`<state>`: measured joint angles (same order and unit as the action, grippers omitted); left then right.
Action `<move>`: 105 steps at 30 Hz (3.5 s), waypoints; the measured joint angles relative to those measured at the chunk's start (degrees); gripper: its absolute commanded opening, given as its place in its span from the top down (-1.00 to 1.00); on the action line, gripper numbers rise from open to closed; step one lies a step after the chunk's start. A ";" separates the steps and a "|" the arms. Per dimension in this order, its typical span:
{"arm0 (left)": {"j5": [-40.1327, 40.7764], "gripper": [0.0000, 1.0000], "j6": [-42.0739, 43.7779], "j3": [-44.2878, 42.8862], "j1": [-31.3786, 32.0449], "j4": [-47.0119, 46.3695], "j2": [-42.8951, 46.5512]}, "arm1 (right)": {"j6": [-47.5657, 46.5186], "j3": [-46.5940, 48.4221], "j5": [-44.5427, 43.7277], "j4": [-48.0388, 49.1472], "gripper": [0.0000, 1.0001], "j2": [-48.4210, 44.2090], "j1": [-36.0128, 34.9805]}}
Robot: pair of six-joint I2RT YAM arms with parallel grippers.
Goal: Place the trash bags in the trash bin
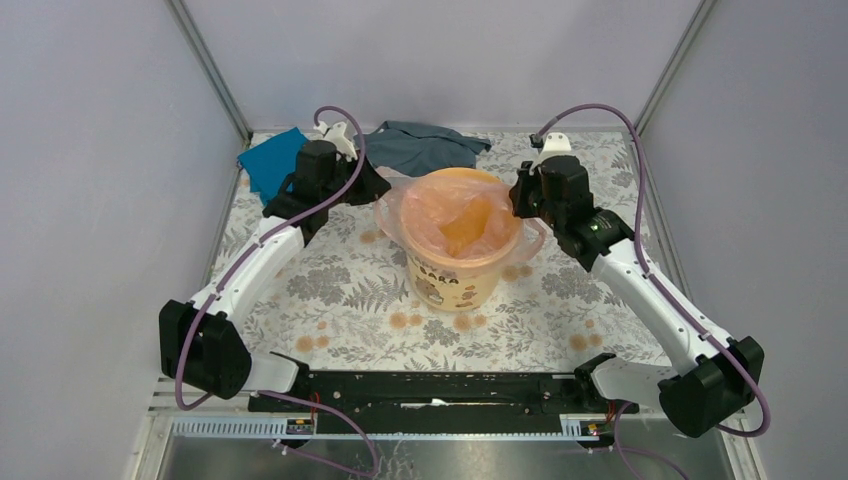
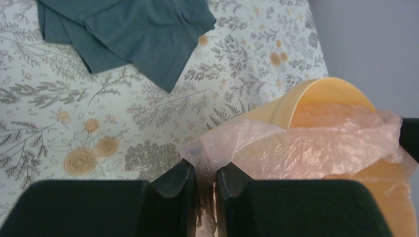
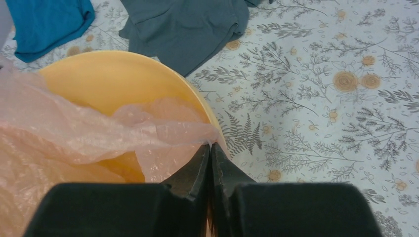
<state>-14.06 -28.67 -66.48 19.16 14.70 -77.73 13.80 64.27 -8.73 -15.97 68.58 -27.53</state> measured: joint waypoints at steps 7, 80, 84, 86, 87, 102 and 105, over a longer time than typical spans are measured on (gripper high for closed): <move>-1.75 0.63 -2.16 0.72 -1.16 -4.74 0.04 | 0.24 3.06 2.05 -0.85 0.44 -0.09 0.39; 0.59 0.87 -20.72 34.01 2.27 -30.10 -3.50 | 11.39 -19.78 14.45 26.93 0.76 12.96 8.79; 1.09 0.84 -20.63 35.15 2.54 -31.21 -3.78 | 11.61 -21.11 14.43 28.22 0.72 14.84 8.79; 1.31 0.84 -20.44 35.26 2.58 -31.41 -3.78 | 11.43 -20.96 14.05 27.63 0.69 15.10 8.79; 1.60 0.84 -20.31 35.28 2.58 -31.54 -3.78 | 11.26 -20.72 13.60 26.86 0.68 15.10 8.81; 4.94 0.75 -20.00 36.39 2.86 -32.74 -3.80 | 9.11 -17.66 9.44 24.50 0.39 19.71 8.81; 5.05 0.75 -19.71 36.74 2.95 -32.85 -3.80 | 9.18 -15.58 7.78 18.12 -0.09 18.62 8.81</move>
<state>-9.02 -48.38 -29.74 22.11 -18.15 -81.54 22.98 48.69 -0.95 2.15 87.20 -18.72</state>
